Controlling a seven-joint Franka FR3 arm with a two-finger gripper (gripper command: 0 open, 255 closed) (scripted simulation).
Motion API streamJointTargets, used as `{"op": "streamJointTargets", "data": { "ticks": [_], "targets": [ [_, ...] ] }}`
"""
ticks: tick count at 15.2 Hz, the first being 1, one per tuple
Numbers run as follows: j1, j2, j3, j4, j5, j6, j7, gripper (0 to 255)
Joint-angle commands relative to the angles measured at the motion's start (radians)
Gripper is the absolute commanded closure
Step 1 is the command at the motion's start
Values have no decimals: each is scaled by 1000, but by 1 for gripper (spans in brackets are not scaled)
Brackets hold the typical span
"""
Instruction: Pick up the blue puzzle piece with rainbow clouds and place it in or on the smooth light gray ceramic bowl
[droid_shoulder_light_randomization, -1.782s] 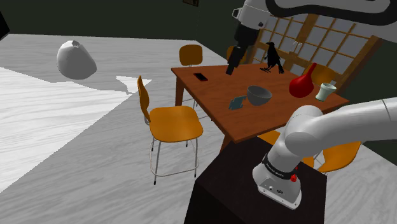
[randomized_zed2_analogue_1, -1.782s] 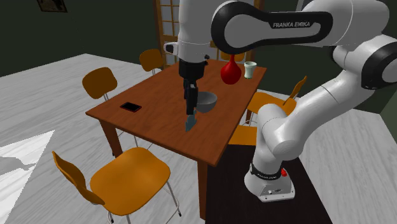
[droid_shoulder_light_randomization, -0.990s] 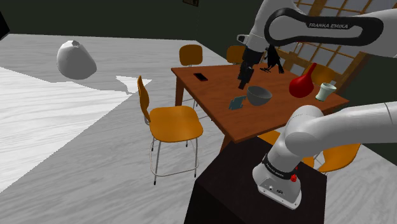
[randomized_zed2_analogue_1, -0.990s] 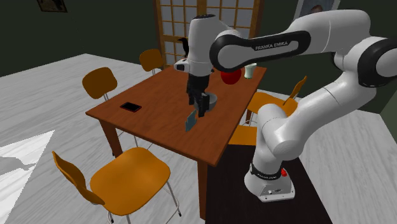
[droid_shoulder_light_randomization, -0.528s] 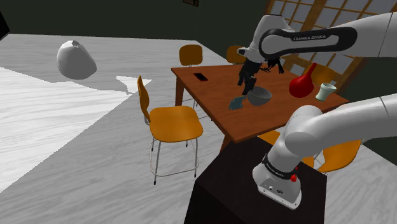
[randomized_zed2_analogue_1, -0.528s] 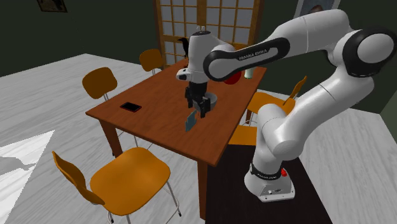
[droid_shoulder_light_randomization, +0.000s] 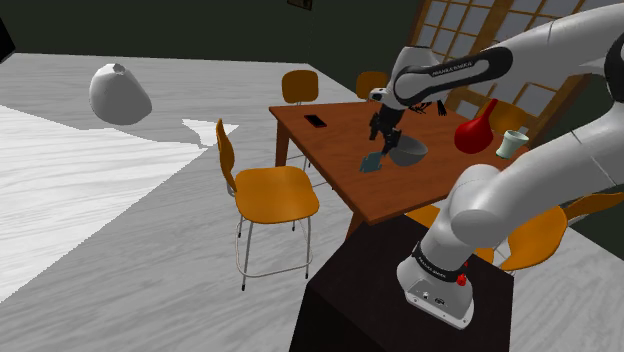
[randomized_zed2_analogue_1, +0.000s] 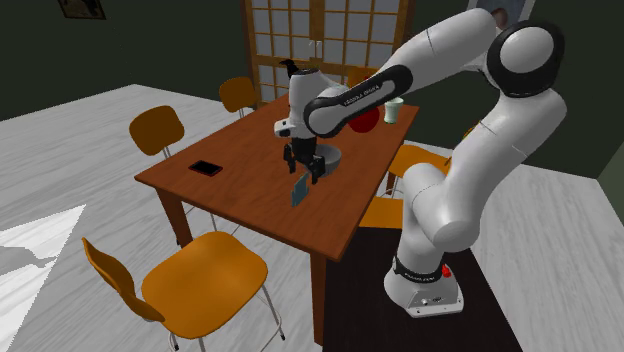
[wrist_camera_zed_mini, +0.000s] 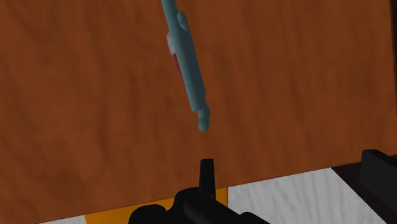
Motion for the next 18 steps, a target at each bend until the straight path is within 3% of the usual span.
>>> {"op": "streamJointTargets", "data": {
  "ticks": [1,6,14,18],
  "targets": [
    [38,91,-77,30,6,68,-108,0],
    [165,317,-252,119,127,195,-385,0],
    [214,450,-308,89,262,324,-485,0],
    [213,450,-307,89,262,324,-485,0]
  ]
}}
